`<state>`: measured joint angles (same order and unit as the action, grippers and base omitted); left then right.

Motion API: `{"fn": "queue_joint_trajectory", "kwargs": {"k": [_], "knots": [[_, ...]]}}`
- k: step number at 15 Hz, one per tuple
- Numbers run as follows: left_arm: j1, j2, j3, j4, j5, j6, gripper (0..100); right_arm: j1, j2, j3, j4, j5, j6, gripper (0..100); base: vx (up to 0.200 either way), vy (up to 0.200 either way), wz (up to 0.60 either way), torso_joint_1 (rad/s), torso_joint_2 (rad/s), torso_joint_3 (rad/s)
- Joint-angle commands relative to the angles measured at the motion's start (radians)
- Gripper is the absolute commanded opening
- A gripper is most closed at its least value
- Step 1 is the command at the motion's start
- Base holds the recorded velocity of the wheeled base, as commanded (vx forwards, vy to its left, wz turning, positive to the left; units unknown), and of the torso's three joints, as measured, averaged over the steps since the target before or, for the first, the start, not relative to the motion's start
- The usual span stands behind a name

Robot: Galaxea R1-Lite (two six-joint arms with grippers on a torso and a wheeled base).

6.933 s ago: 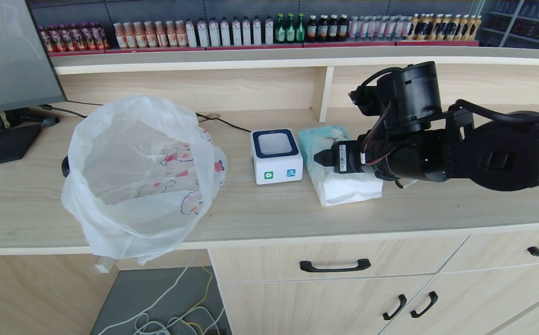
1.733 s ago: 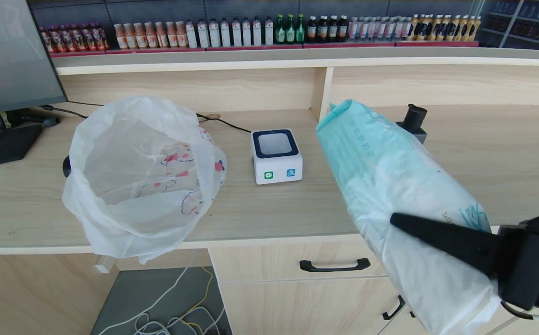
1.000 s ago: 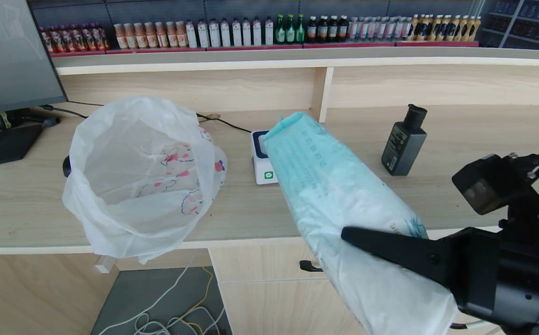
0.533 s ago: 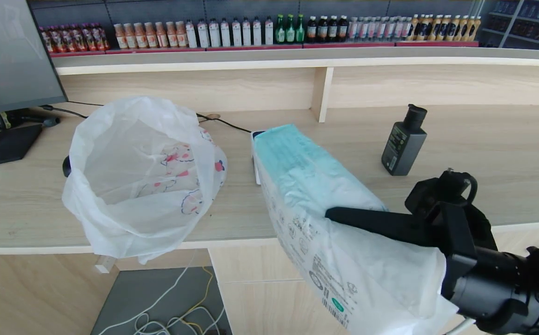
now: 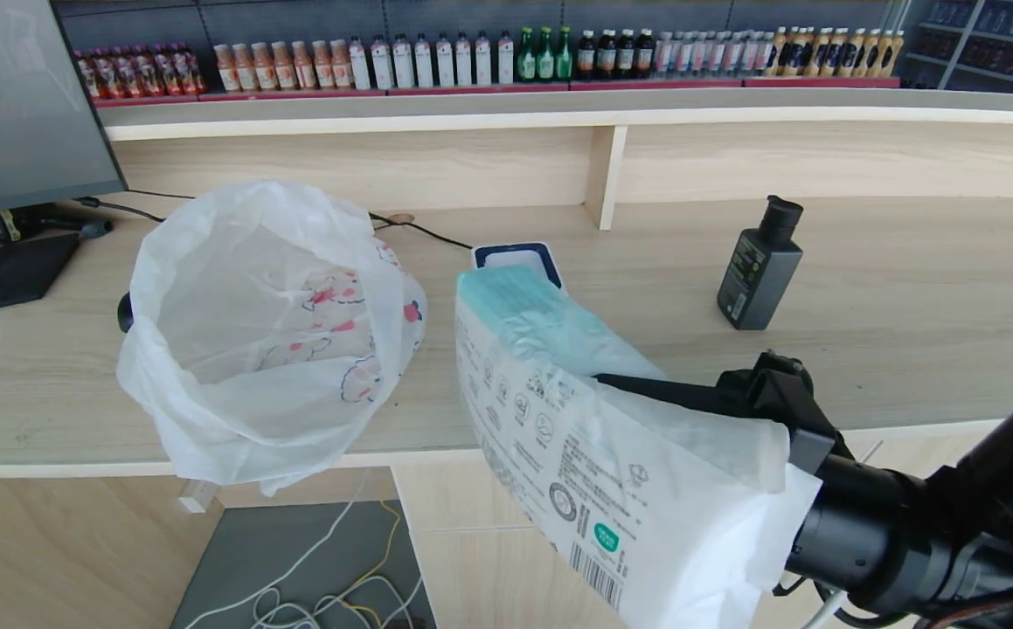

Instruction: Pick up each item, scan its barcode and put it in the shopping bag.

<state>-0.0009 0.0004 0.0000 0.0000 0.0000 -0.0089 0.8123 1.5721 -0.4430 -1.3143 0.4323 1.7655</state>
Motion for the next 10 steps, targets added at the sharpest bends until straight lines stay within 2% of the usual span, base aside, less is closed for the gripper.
{"fn": "queue_joint_trajectory", "kwargs": {"k": [1,3,6,10], "knots": [[-0.001,0.000,0.000,-0.002,0.000,0.000,100,0.004,0.016,0.058,-0.105,0.074,0.051,0,0.000,0.000,0.00,0.000,0.00,0.000],[0.001,0.000,0.000,0.000,0.000,0.000,100,0.002,0.071,0.116,-0.257,0.131,0.106,0,0.000,0.000,0.00,0.000,0.00,0.000],[0.001,0.000,0.000,-0.002,0.000,0.000,100,0.004,0.129,0.102,-0.257,0.134,0.146,0,0.000,0.000,0.00,0.000,0.00,0.000],[0.001,0.000,0.000,0.000,0.000,0.000,100,0.011,0.129,0.000,-0.257,0.148,0.330,0,0.000,0.000,0.00,0.000,0.00,0.000]]}}
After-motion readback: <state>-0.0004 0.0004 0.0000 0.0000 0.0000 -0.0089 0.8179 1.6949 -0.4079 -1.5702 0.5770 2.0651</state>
